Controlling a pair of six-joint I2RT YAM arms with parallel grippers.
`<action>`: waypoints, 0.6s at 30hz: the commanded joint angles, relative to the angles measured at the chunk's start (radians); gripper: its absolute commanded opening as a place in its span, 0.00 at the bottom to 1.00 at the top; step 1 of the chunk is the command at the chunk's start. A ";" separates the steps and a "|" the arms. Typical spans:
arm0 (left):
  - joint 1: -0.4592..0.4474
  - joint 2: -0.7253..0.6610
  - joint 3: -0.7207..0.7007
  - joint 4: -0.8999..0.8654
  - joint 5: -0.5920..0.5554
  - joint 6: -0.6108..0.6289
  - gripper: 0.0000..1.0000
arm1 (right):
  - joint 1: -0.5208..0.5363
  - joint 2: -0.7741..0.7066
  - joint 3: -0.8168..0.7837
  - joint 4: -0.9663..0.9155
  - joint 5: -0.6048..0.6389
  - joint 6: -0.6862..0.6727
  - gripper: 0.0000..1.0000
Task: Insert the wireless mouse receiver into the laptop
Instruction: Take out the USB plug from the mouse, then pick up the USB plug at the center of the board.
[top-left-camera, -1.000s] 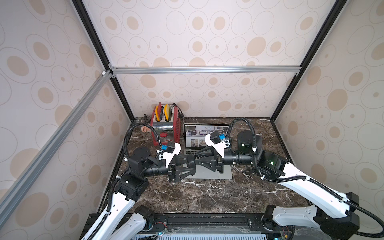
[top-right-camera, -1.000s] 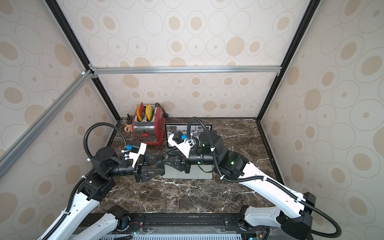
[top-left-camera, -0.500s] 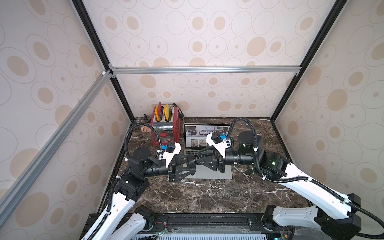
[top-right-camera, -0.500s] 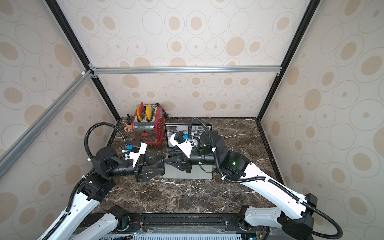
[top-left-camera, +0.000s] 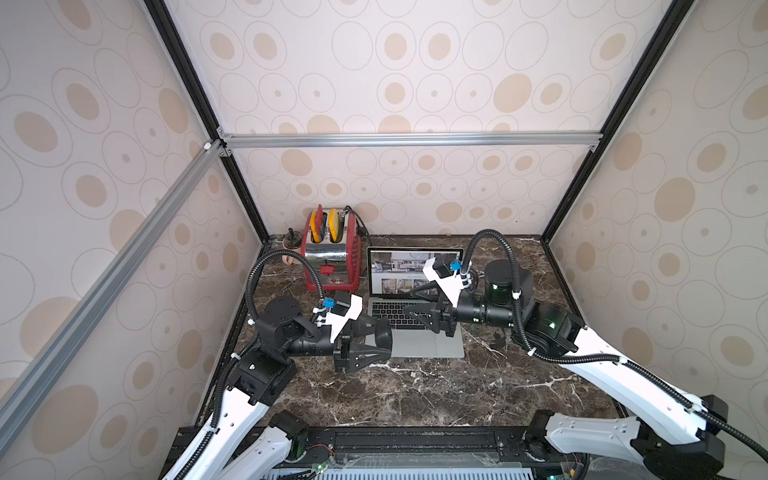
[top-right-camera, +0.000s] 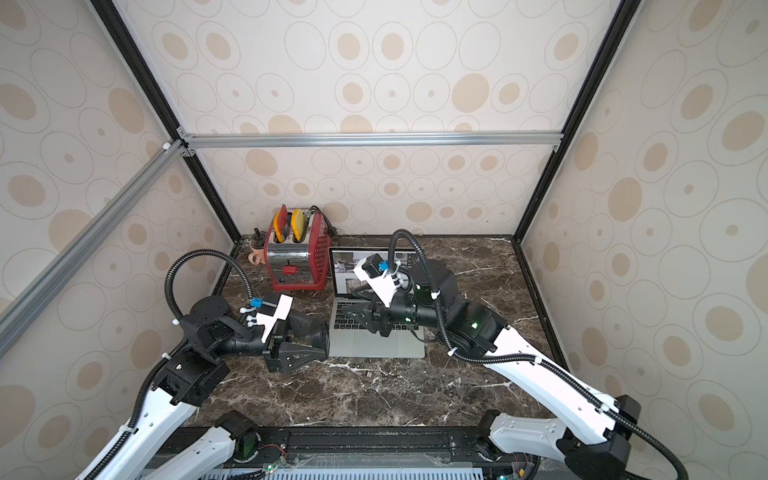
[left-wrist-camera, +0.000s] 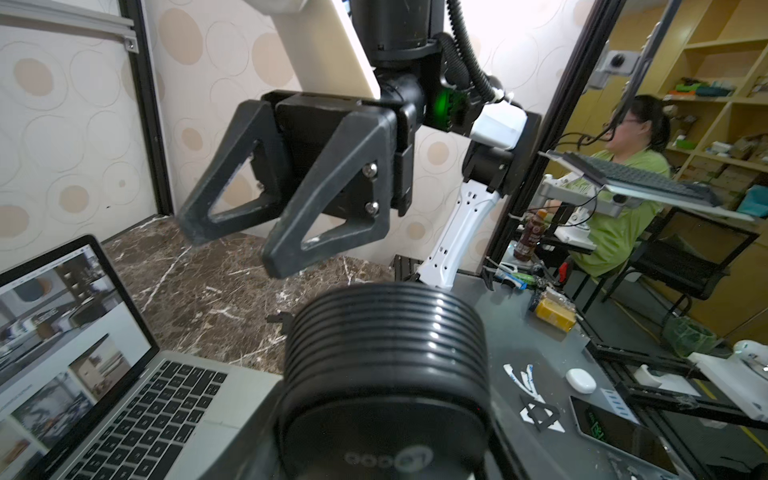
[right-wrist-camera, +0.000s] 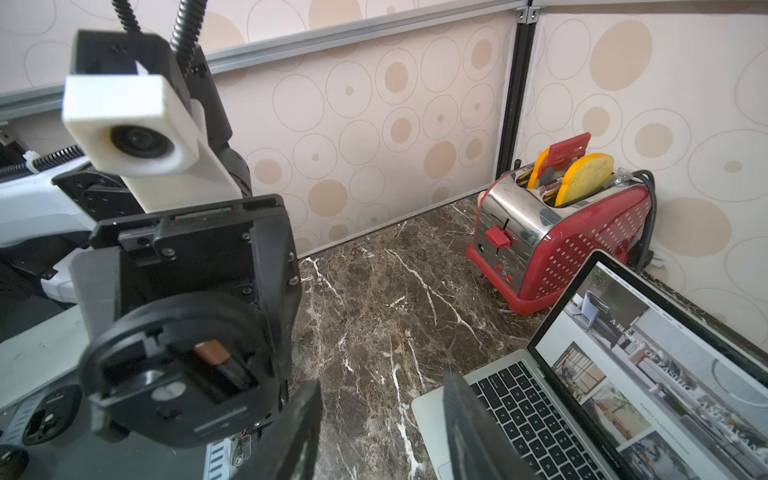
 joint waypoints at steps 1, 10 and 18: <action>-0.003 0.008 -0.026 -0.046 -0.108 0.069 0.00 | -0.083 -0.083 -0.133 0.003 -0.003 0.079 0.52; -0.003 0.027 -0.129 -0.030 -0.355 -0.016 0.00 | -0.138 -0.103 -0.443 -0.064 0.013 0.198 0.52; -0.005 -0.068 -0.235 -0.144 -0.669 -0.219 0.00 | 0.080 0.076 -0.447 -0.180 0.277 0.376 0.46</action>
